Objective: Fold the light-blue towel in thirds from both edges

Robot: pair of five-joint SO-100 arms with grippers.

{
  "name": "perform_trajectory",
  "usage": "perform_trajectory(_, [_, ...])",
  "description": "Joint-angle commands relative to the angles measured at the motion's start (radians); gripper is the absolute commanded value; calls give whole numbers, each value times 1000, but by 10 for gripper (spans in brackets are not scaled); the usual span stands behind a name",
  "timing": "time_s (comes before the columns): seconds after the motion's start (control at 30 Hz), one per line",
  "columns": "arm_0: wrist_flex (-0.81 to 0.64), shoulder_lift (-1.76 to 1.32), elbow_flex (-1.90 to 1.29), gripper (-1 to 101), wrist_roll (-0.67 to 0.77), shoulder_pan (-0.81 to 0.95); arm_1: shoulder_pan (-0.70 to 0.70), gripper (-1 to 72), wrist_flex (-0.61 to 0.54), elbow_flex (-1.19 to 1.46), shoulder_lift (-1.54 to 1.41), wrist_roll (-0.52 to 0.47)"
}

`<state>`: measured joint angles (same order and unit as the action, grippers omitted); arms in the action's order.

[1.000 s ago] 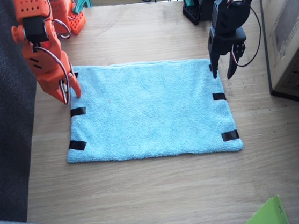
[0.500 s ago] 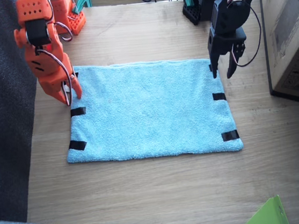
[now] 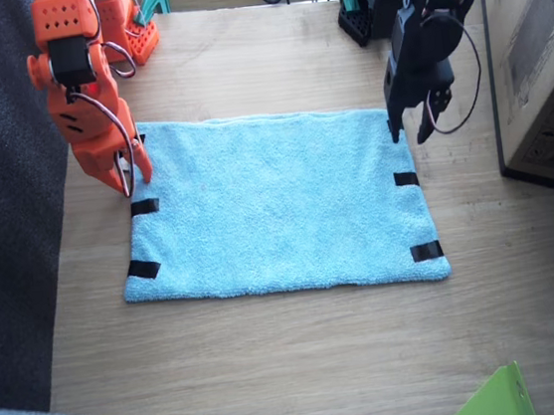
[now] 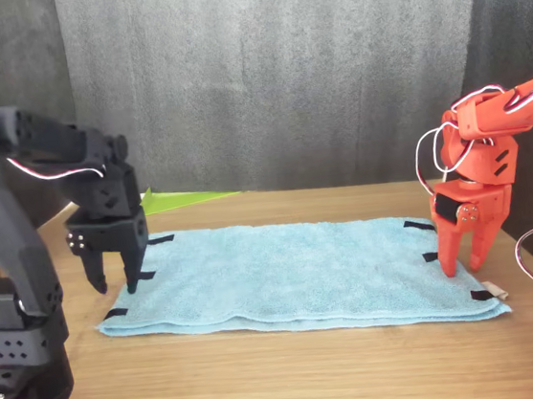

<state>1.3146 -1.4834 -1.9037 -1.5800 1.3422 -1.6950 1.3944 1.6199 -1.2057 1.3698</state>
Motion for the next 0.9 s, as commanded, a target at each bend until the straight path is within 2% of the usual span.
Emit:
perform_trajectory(0.0, [32,17,55,226,-21,14,-48,208,6,14,-5,14])
perform_trajectory(0.87, [130,170,167,192,-60,32,-60,208,14,14,8,14])
